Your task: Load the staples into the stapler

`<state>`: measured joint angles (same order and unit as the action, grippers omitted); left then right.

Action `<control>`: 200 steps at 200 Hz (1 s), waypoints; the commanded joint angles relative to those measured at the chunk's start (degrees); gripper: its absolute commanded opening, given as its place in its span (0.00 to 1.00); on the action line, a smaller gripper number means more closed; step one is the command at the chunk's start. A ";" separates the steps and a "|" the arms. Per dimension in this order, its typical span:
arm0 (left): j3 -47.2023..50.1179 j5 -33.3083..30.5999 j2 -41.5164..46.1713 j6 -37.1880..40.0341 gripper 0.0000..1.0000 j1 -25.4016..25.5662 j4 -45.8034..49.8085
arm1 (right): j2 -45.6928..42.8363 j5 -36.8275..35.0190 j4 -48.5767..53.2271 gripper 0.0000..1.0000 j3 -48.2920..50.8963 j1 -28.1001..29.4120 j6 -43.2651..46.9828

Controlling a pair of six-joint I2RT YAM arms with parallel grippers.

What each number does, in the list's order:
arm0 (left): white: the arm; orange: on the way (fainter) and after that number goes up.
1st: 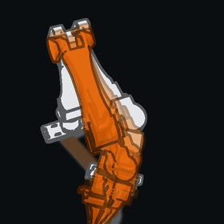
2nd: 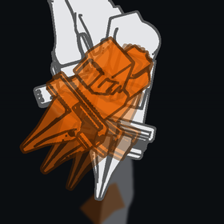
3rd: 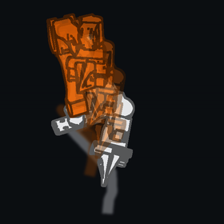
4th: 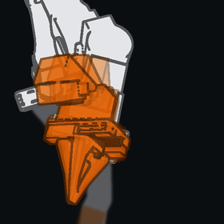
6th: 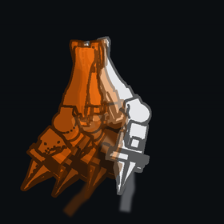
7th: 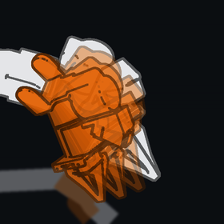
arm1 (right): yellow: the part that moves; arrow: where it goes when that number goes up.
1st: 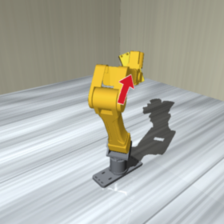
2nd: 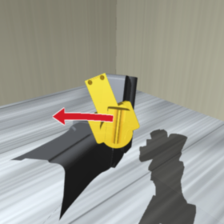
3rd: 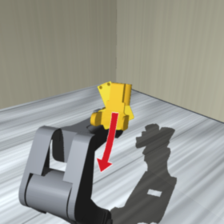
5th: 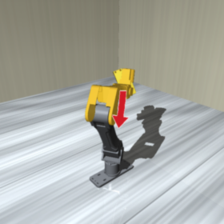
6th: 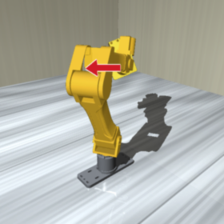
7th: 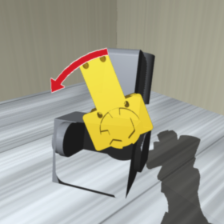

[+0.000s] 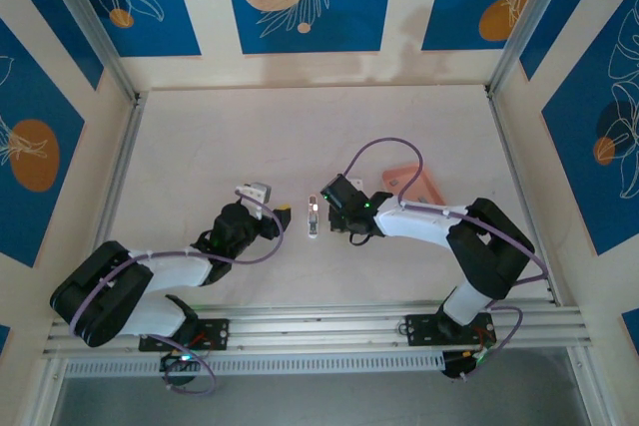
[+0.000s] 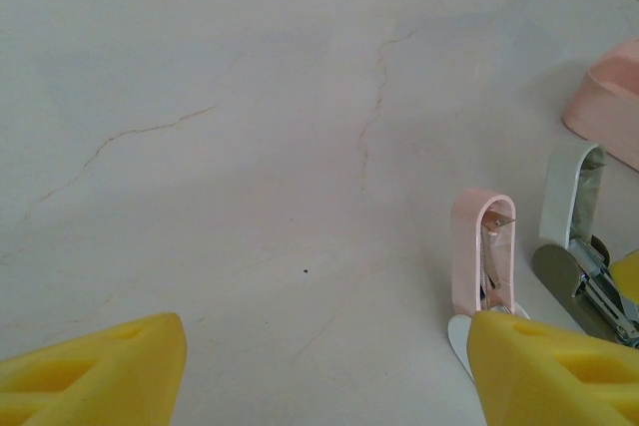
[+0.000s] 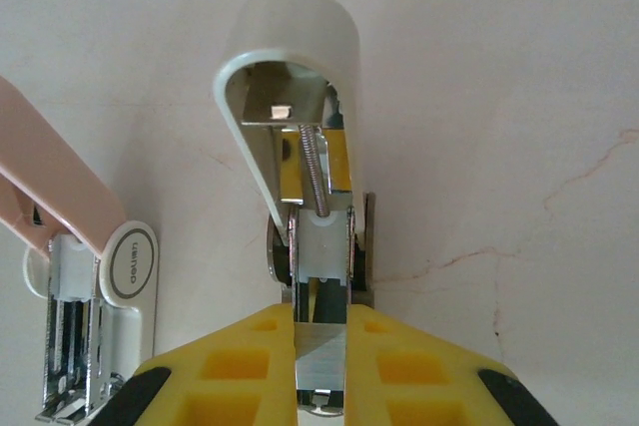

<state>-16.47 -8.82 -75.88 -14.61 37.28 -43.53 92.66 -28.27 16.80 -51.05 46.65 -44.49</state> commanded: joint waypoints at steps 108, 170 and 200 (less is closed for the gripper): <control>-0.27 0.99 -0.15 1.17 0.75 -0.52 -2.44 | 1.38 -0.38 3.66 0.16 -2.02 1.31 -0.09; -0.41 1.13 0.14 1.25 0.75 -0.45 -2.19 | 0.39 -0.76 3.57 0.28 -3.64 1.59 1.37; -0.49 1.12 0.57 1.11 0.75 -0.48 -1.74 | -2.09 -2.42 5.62 0.31 -4.59 1.80 2.13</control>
<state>-16.47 -8.60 -75.88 -14.41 37.28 -44.12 93.12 -28.58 19.99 -53.89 48.01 -43.40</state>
